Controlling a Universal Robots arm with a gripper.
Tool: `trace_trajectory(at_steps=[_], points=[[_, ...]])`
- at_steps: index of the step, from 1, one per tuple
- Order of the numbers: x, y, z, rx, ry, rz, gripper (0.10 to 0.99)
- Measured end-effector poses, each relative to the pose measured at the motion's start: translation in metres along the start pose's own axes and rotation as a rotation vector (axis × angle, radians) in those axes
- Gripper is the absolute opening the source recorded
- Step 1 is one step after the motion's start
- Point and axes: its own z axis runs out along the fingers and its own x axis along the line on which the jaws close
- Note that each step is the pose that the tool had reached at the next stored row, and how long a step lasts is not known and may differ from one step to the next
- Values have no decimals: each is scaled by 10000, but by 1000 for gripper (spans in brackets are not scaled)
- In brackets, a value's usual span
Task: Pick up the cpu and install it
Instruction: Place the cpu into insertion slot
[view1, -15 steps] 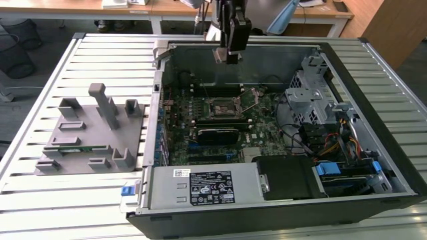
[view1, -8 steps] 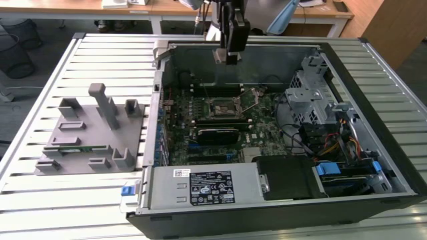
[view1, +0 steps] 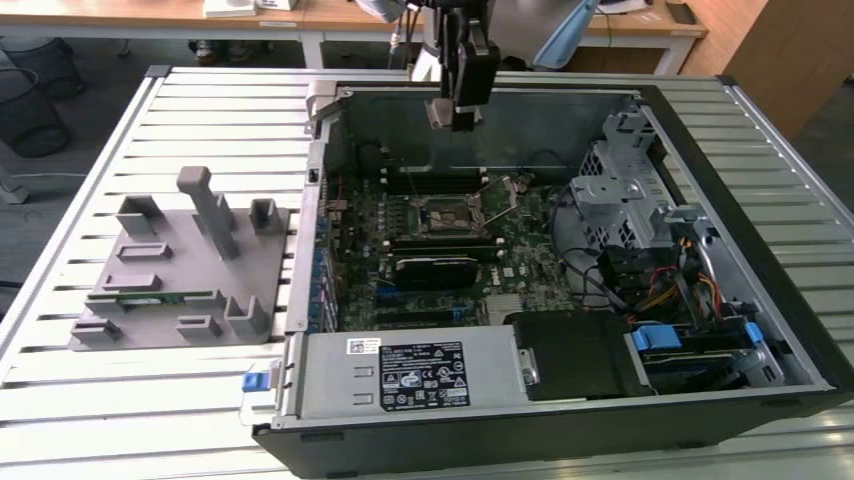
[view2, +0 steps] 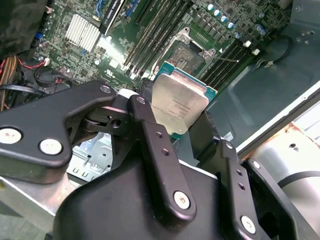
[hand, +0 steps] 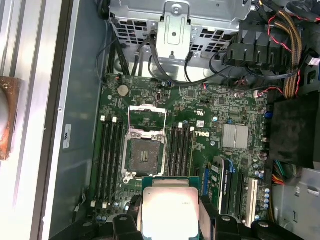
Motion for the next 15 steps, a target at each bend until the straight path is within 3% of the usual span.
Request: trace_trajectory(at_steps=[15], points=[[0,-2,30,0,0,8,537]])
